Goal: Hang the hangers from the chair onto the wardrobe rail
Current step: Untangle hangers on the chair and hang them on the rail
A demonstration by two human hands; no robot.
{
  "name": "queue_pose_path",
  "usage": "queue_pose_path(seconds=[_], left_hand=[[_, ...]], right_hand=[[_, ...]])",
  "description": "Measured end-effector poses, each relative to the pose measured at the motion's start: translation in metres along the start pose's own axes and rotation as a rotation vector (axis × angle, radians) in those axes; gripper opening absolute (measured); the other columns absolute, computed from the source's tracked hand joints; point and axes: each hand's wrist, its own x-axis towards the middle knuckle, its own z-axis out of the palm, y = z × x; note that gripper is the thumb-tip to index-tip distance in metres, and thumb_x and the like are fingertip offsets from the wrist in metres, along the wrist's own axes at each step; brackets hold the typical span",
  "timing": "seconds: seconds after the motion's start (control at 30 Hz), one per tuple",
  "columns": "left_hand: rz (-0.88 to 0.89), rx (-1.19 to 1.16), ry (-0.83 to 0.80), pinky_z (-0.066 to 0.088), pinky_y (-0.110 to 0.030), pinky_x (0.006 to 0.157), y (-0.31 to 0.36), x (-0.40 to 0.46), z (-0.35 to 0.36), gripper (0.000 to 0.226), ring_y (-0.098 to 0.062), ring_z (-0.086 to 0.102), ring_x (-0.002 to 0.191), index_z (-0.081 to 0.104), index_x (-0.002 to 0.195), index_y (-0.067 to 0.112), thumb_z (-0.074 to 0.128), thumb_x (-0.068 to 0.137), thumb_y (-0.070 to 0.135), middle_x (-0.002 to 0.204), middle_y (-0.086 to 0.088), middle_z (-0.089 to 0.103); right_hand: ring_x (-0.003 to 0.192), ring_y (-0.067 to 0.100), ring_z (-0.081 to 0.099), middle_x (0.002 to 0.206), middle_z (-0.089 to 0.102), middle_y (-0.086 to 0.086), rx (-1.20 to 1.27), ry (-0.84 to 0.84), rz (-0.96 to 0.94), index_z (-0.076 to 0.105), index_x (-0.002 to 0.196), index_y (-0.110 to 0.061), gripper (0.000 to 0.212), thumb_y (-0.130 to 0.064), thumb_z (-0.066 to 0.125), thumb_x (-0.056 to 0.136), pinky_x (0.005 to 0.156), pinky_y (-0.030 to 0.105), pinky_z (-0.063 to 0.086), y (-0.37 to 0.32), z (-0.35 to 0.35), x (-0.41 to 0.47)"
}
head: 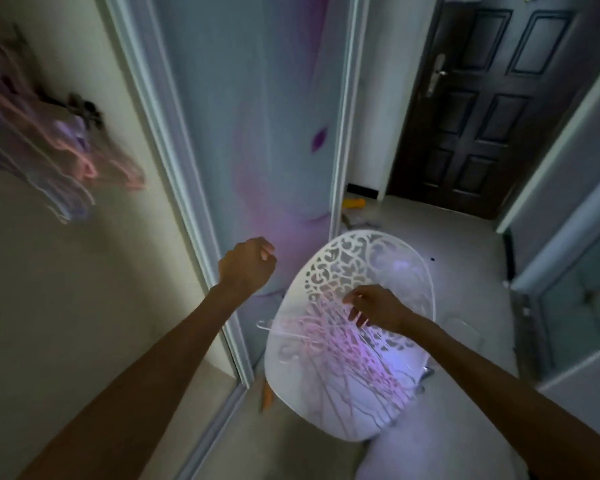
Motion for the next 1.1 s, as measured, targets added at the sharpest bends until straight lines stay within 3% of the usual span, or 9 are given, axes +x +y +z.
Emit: queue_pose_path(seconds=[0.3, 0.43, 0.6, 0.67, 0.77, 0.83, 0.9, 0.97, 1.1], left_hand=[[-0.233, -0.175, -0.453, 0.048, -0.043, 0.098, 0.004, 0.031, 0.164, 0.028, -0.030, 0.062, 0.110, 0.067, 0.109, 0.013, 0.059, 0.086, 0.024, 0.120, -0.014, 0.065], [-0.510, -0.413, -0.587, 0.049, -0.023, 0.058, -0.024, 0.058, 0.232, 0.022, -0.006, 0.064, 0.049, 0.064, 0.098, 0.005, 0.042, 0.095, 0.008, 0.075, -0.001, 0.074], [-0.690, -0.440, -0.589, 0.038, -0.025, 0.072, -0.065, 0.063, 0.306, 0.024, -0.011, 0.051, 0.064, 0.057, 0.075, 0.015, 0.046, 0.096, 0.015, 0.089, -0.006, 0.060], [-0.712, -0.406, -0.565, 0.037, -0.021, 0.062, -0.085, 0.068, 0.339, 0.020, -0.008, 0.052, 0.058, 0.063, 0.086, 0.005, 0.046, 0.096, 0.008, 0.083, -0.006, 0.060], [-0.643, -0.402, -0.560, 0.044, -0.011, 0.051, -0.106, 0.074, 0.379, 0.032, 0.007, 0.056, 0.043, 0.054, 0.119, -0.015, 0.044, 0.089, -0.013, 0.113, -0.028, 0.059], [-0.661, -0.371, -0.511, 0.051, -0.011, 0.068, -0.117, 0.074, 0.405, 0.034, 0.007, 0.066, 0.070, 0.054, 0.120, -0.014, 0.050, 0.086, -0.014, 0.127, -0.029, 0.054], [-0.693, -0.335, -0.505, 0.047, -0.034, 0.092, -0.128, 0.073, 0.430, 0.036, -0.028, 0.058, 0.115, 0.053, 0.121, -0.014, 0.053, 0.085, -0.013, 0.134, -0.025, 0.050], [-0.699, -0.291, -0.494, 0.046, -0.038, 0.090, -0.135, 0.072, 0.447, 0.041, -0.040, 0.049, 0.122, 0.050, 0.125, -0.013, 0.056, 0.085, -0.009, 0.138, -0.023, 0.047], [-0.702, -0.264, -0.584, 0.045, -0.027, 0.093, -0.145, 0.060, 0.483, 0.045, -0.025, 0.051, 0.123, 0.049, 0.129, -0.006, 0.057, 0.086, 0.008, 0.136, -0.016, 0.049]], right_hand=[[0.047, 0.008, 0.058, 0.065, 0.064, -0.001, -0.046, 0.074, 0.333, 0.066, 0.097, -0.007, 0.018, -0.014, 0.049, 0.094, 0.043, 0.011, 0.043, 0.166, -0.044, -0.011], [0.052, 0.009, 0.059, 0.073, 0.067, 0.005, -0.104, 0.039, 0.378, 0.066, 0.097, -0.007, 0.020, -0.016, 0.047, 0.094, 0.043, 0.008, 0.041, 0.208, -0.041, 0.024], [0.061, 0.012, 0.065, 0.076, 0.068, 0.000, -0.172, -0.045, 0.415, 0.067, 0.094, -0.018, 0.019, -0.020, 0.048, 0.091, 0.066, 0.023, 0.050, 0.253, -0.021, 0.081], [0.083, 0.019, 0.068, 0.086, 0.069, -0.002, -0.211, -0.038, 0.437, 0.064, 0.088, -0.030, 0.020, -0.022, 0.046, 0.089, 0.081, 0.030, 0.053, 0.272, -0.011, 0.107], [0.111, 0.025, 0.058, 0.118, 0.063, 0.006, -0.291, -0.034, 0.441, 0.060, 0.114, -0.022, 0.026, -0.021, 0.046, 0.092, 0.092, 0.032, 0.045, 0.295, 0.005, 0.139], [0.123, 0.025, 0.048, 0.133, 0.052, 0.009, -0.350, -0.035, 0.416, 0.047, 0.131, -0.014, 0.038, -0.022, 0.048, 0.093, 0.099, 0.034, 0.041, 0.315, 0.017, 0.158], [0.129, 0.028, 0.041, 0.141, 0.043, 0.011, -0.398, -0.036, 0.411, 0.036, 0.138, -0.012, 0.049, -0.026, 0.050, 0.093, 0.103, 0.037, 0.038, 0.334, 0.027, 0.176], [0.131, 0.030, 0.037, 0.146, 0.034, 0.011, -0.432, -0.044, 0.420, 0.027, 0.142, -0.010, 0.060, -0.032, 0.051, 0.092, 0.104, 0.040, 0.036, 0.347, 0.036, 0.189], [0.123, 0.031, 0.048, 0.141, 0.043, 0.013, -0.374, -0.053, 0.450, 0.023, 0.142, -0.010, 0.061, -0.033, 0.050, 0.093, 0.100, 0.043, 0.040, 0.377, 0.059, 0.216]])
